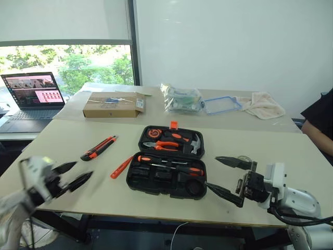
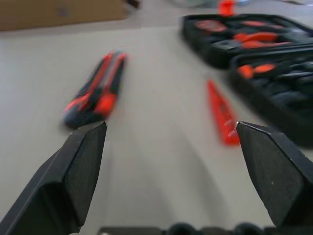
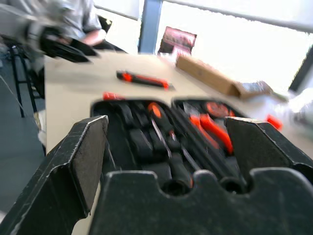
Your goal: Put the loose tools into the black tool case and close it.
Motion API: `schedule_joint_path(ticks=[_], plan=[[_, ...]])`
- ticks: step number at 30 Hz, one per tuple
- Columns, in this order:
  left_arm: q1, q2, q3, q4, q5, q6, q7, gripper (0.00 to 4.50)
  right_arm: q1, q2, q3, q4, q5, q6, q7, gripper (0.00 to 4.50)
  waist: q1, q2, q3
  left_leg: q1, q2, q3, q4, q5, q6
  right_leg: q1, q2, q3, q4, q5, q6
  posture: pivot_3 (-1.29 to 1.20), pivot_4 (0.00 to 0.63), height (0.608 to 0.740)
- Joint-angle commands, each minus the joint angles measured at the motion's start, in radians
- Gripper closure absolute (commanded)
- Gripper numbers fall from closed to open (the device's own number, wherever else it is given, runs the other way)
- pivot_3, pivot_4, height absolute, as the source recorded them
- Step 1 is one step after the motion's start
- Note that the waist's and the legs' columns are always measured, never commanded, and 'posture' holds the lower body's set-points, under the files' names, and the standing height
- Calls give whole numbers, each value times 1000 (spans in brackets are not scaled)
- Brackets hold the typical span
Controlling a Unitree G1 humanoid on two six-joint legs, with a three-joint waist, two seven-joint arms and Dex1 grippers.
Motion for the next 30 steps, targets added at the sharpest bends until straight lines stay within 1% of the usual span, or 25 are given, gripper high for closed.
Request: schedule_joint_path(ticks=[1,2,5,11,14,15,16,17,19,23,24,27,30], plan=[[-55,9,-101,-57,29,134,64,0,-3,-10,18,-44,13,9,-19,62,-7,0,0,1,0,0,-1,1,-2,1,0,1,0,0,0,0,150,740],[-76,6,-129,-60,41,151,73,0,-4,-12,24,-46,11,8,-21,62,-14,0,0,2,0,2,-2,3,-6,0,2,3,0,0,0,0,150,740],[-134,-8,-202,-26,104,185,126,0,-8,-17,33,-53,7,11,-31,62,-18,0,0,1,2,3,-3,3,-6,-1,4,4,-1,0,0,0,150,740],[-200,-60,-277,19,156,198,160,0,-8,-28,30,-67,11,17,-57,62,-12,0,0,-1,2,3,-3,3,-6,-2,6,4,-3,0,0,0,150,740],[-221,-88,-305,26,174,205,167,758,-2,-33,33,-70,9,16,-64,0,-6,0,0,-1,2,3,-2,3,-6,-2,5,4,-3,0,0,0,150,740],[-228,-97,-313,28,177,209,169,1075,0,-34,33,-72,8,17,-66,0,-2,0,0,-1,2,3,-2,3,-6,-2,5,4,-3,0,0,0,150,740],[-232,-101,-317,28,179,222,170,1433,1,-36,33,-73,8,17,-67,0,1,0,0,-1,2,3,-2,3,-5,-2,5,4,-3,0,0,0,150,740],[-235,-102,-320,29,184,223,170,1927,2,-37,33,-74,8,18,-68,0,2,0,0,-1,2,3,-2,3,-5,-2,5,4,-3,0,0,0,150,740],[-237,-100,-316,31,187,227,169,2408,6,-41,31,-76,9,18,-70,0,1,0,0,-1,2,3,-2,3,-5,-2,5,4,-2,0,0,0,150,740],[-240,-68,-278,54,190,207,145,3830,16,-53,19,-78,13,19,-74,0,1,0,0,-1,2,3,-2,3,-5,-2,5,4,-2,0,0,0,150,740],[-242,-56,-261,68,188,182,128,4017,20,-56,15,-80,15,20,-77,0,1,0,0,-1,3,3,-2,3,-5,-2,5,4,-2,0,0,0,150,740],[-272,-23,-192,132,138,53,-6,4016,39,-70,-3,-90,26,24,-82,0,-2,0,0,-1,3,3,-2,3,-5,-3,5,4,-2,0,0,0,150,740],[-325,20,-186,193,120,-77,-177,4016,60,-84,-21,-102,38,30,-78,0,0,-1,0,-2,4,3,-2,3,-6,-4,6,3,-2,0,0,0,150,740]])
